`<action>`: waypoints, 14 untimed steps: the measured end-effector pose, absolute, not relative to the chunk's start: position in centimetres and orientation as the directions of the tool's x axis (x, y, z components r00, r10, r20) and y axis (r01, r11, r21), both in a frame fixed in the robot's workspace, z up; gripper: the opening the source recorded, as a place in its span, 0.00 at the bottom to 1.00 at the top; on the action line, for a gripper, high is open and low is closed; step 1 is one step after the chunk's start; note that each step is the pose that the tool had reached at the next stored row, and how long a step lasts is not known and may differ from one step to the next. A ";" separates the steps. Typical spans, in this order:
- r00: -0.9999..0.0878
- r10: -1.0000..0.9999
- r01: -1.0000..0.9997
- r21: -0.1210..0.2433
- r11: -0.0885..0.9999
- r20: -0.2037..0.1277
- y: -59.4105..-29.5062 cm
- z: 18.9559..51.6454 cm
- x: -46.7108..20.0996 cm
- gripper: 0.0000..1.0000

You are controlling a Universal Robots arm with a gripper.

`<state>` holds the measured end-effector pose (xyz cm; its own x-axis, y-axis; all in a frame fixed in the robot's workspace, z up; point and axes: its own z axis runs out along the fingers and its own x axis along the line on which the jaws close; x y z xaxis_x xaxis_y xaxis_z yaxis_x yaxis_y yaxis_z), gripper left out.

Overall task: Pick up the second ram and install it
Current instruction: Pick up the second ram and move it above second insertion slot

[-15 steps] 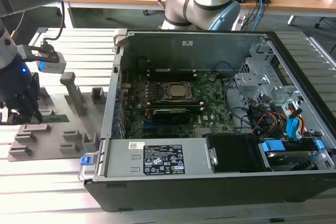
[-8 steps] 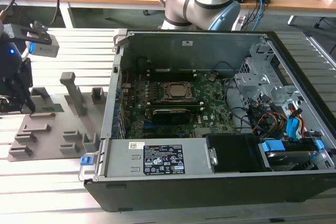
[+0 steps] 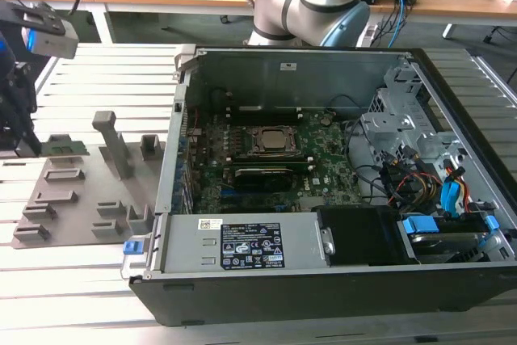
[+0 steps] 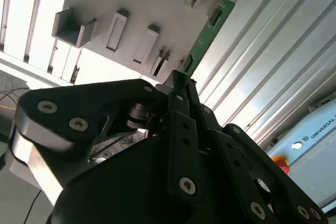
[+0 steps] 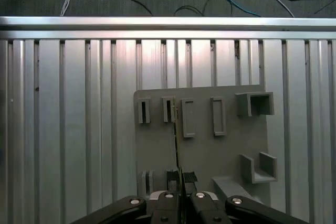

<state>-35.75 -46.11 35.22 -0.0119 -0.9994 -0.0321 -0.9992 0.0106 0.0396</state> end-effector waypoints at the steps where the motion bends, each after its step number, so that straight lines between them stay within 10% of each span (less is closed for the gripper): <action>1: -0.012 -0.999 -0.999 0.040 0.011 -0.032 -46.1 35.9 -35.8 0.14; 14: -0.012 -0.999 -0.999 0.040 0.011 -0.033 -46.1 38.8 -35.0 0.14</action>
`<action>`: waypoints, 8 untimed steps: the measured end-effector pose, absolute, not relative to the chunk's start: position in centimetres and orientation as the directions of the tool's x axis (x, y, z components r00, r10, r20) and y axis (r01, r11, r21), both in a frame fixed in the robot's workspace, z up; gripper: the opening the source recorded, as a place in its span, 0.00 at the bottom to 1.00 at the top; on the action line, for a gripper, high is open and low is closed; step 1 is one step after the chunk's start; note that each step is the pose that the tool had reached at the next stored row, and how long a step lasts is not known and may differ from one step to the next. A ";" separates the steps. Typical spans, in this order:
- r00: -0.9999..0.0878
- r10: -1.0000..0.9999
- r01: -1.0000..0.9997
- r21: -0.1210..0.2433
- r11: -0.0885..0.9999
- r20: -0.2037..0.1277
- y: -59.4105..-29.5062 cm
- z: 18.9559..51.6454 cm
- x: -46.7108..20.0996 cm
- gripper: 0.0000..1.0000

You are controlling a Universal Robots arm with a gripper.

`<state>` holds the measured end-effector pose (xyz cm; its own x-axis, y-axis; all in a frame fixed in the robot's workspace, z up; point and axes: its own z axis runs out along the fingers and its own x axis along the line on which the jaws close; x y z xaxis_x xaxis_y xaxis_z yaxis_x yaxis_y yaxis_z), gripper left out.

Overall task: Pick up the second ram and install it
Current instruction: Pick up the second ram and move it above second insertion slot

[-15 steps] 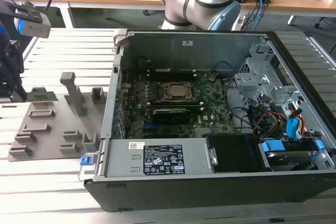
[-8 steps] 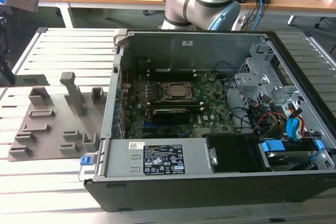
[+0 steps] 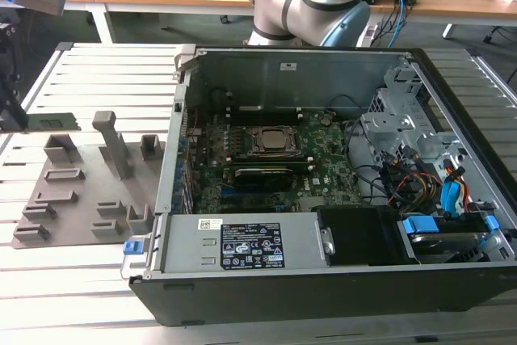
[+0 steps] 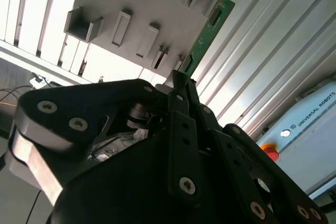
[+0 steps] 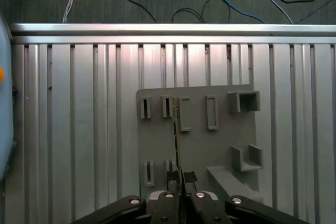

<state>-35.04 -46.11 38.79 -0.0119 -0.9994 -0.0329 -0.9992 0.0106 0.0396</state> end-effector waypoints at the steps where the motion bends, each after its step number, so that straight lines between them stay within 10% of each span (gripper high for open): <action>1: -0.012 -0.999 -0.999 0.040 0.010 -0.033 -46.1 38.8 -34.3 0.14; 8: -0.012 -0.999 -0.999 0.041 0.011 -0.033 -46.1 38.8 -30.3 0.14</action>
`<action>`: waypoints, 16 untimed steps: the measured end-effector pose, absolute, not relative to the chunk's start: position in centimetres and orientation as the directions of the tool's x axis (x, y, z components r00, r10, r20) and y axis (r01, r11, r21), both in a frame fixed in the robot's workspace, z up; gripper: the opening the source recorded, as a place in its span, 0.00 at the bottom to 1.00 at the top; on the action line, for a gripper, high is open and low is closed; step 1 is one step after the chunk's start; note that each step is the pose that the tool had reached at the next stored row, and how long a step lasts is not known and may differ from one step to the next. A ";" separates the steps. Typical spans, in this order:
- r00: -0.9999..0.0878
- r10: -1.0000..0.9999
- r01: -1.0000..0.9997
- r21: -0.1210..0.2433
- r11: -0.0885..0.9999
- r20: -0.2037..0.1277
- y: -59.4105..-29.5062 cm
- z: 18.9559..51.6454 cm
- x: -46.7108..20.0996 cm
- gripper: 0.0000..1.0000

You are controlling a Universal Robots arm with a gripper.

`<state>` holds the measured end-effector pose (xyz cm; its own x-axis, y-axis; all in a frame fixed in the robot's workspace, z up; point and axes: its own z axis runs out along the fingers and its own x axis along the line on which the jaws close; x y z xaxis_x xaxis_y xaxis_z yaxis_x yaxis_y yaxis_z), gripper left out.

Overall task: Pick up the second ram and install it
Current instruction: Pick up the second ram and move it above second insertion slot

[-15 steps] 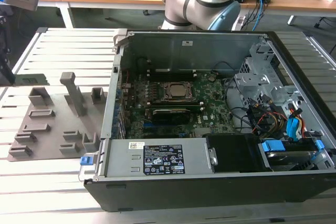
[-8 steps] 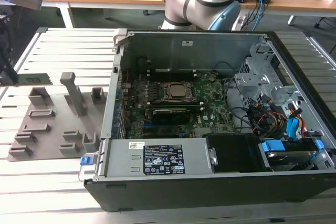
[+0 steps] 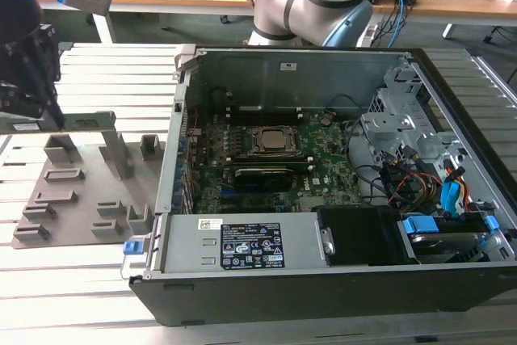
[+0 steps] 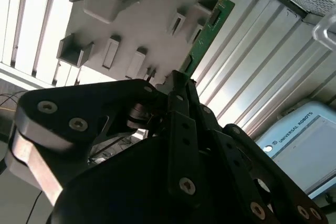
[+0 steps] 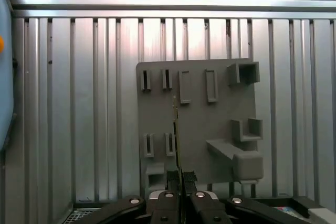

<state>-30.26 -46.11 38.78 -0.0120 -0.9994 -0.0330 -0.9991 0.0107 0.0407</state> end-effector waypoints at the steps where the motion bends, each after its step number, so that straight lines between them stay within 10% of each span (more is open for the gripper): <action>1: -0.012 -0.999 -0.999 0.041 0.011 -0.033 -46.1 38.8 -29.6 0.14; 16: -0.012 -0.999 -0.999 0.047 0.010 -0.033 -46.1 38.8 -22.3 0.14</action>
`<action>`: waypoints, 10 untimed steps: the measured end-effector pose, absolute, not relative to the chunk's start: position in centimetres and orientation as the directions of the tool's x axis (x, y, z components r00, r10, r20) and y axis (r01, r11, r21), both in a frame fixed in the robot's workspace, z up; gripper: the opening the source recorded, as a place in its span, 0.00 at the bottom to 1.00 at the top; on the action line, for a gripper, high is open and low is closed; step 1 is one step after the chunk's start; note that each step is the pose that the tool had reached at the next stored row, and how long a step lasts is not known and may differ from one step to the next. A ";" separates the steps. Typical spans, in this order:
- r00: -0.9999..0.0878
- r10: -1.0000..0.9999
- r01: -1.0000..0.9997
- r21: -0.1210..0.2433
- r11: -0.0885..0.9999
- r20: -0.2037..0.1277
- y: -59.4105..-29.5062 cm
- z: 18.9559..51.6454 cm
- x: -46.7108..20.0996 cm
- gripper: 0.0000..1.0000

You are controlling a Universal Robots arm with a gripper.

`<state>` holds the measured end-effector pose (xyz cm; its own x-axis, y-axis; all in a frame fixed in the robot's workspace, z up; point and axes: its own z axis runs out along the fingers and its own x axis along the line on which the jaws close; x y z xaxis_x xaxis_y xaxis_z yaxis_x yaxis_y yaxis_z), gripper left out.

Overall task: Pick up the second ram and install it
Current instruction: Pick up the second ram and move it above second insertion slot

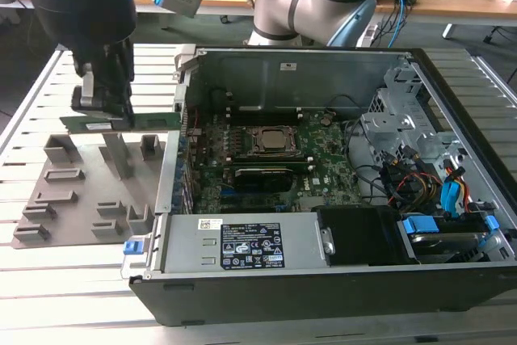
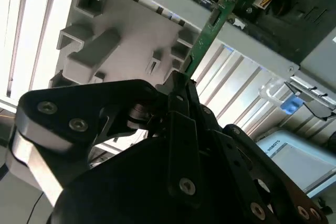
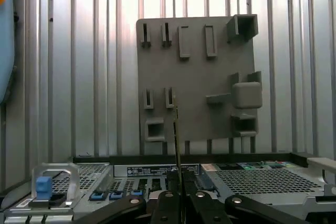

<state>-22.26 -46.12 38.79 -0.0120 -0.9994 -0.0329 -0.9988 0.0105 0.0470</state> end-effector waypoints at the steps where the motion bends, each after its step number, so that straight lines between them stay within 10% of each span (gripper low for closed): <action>1: -0.012 -0.999 -0.999 0.048 0.011 -0.033 -46.1 38.8 -21.5 0.14; 10: -0.013 -0.999 -0.998 0.057 0.010 -0.046 -46.0 38.6 -16.0 0.14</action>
<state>-16.01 -46.02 38.64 -0.0125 -0.9989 -0.0462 -0.9984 0.0099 0.0565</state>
